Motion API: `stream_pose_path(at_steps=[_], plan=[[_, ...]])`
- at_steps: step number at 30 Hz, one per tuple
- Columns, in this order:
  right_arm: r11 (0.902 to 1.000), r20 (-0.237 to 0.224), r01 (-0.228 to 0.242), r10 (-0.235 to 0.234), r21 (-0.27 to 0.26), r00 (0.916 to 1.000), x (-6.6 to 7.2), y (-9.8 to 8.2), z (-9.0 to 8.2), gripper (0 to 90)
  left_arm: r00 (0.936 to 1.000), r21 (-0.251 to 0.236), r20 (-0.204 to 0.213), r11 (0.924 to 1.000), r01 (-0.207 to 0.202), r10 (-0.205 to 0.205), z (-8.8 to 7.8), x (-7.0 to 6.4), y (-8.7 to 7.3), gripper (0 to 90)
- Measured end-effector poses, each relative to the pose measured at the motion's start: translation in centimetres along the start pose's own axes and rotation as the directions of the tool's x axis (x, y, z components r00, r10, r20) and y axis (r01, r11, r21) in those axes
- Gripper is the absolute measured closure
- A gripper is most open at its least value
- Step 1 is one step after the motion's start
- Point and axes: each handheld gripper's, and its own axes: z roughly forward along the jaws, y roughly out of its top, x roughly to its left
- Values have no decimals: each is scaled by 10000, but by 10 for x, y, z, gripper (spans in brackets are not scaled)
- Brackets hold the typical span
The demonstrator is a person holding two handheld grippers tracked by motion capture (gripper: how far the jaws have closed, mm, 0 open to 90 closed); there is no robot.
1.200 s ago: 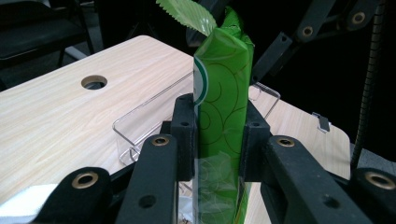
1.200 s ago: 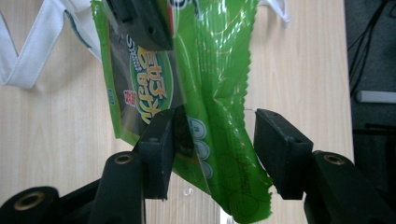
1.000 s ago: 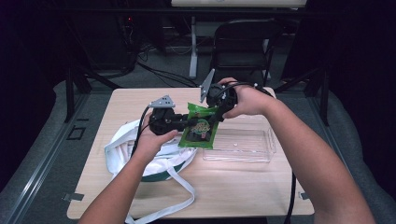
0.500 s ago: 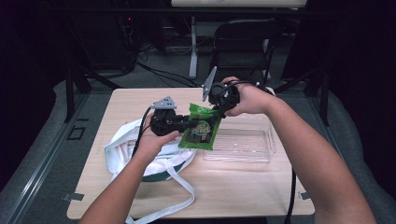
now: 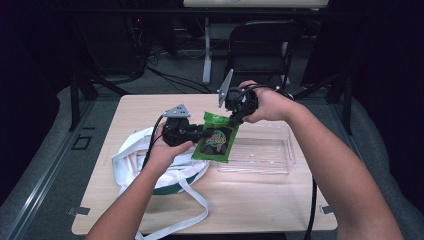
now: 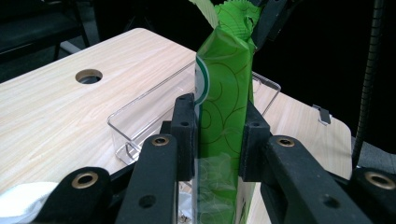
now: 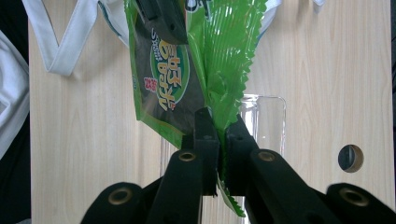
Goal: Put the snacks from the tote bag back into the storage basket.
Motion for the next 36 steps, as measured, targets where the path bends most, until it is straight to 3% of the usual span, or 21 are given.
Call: stream_pose_path(at_steps=[16,21,36], plan=[[9991,193,297,-303,291,9994,1,4,-4,892,9995,-106,40,9994,321,-321,1,2,-1,697],[9978,320,248,-268,616,9991,0,1,-3,892,9990,-40,-59,9990,441,-441,0,2,-1,658],[9958,635,117,-175,911,9978,-4,-7,-16,892,9981,-127,-263,9984,553,-556,-8,4,-1,613]])
